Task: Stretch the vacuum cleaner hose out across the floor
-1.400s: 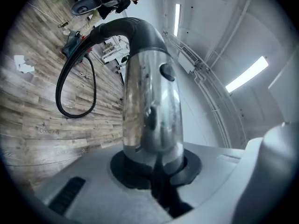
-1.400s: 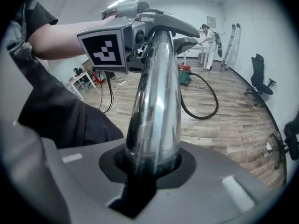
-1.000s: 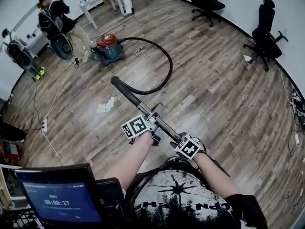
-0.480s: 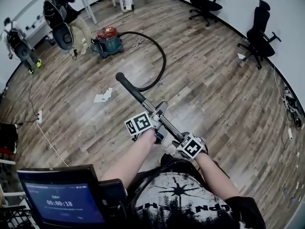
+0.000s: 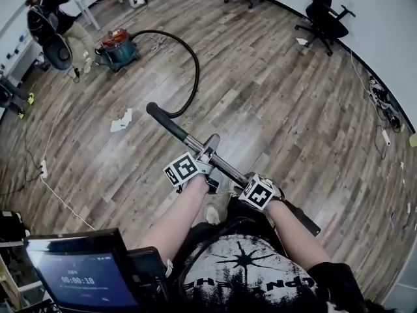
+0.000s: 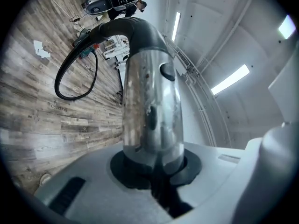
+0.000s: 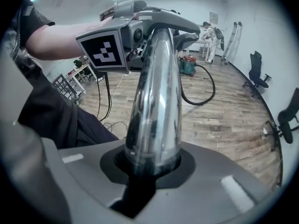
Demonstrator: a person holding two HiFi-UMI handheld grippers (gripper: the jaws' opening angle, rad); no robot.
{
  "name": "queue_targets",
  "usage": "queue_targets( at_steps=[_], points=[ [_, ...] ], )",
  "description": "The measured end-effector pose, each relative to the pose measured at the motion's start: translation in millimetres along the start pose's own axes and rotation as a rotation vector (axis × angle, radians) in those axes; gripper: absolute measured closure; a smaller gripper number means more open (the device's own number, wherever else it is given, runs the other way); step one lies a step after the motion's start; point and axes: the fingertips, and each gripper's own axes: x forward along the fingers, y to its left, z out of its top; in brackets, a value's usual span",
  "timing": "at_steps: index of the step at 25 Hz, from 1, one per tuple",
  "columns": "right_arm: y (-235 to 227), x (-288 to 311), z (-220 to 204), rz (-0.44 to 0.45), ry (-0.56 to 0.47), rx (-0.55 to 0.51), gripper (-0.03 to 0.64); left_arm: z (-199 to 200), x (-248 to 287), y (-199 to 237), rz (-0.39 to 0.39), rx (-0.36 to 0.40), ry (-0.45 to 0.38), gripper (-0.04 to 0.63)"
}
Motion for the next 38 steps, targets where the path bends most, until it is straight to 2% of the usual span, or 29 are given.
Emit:
queue_targets(
  at_steps=[8, 13, 19, 23, 27, 38],
  points=[
    [-6.4, -28.9, -36.2, 0.022, 0.004, -0.022, 0.543, -34.2, 14.4, -21.2, 0.015, 0.001, -0.025, 0.551],
    [-20.2, -47.8, -69.1, 0.048, 0.013, -0.075, 0.541, -61.3, 27.0, -31.9, 0.033, 0.009, -0.079, 0.551],
    [-42.1, -69.1, -124.3, 0.066, 0.014, -0.122, 0.541, -112.4, 51.8, -37.2, 0.059, 0.003, -0.125, 0.551],
    [-45.6, -78.7, -170.8, 0.098, 0.014, -0.13, 0.543, -156.3, 62.8, -38.1, 0.097, 0.007, -0.14, 0.551],
    [-38.8, -89.2, -200.4, 0.137, 0.028, -0.138, 0.543, -185.8, 62.3, -39.2, 0.139, -0.009, -0.153, 0.551],
    [-26.8, -87.5, -214.0, 0.165, -0.014, -0.078, 0.542, -205.7, 66.7, -40.1, 0.162, 0.014, -0.093, 0.551]
  ],
)
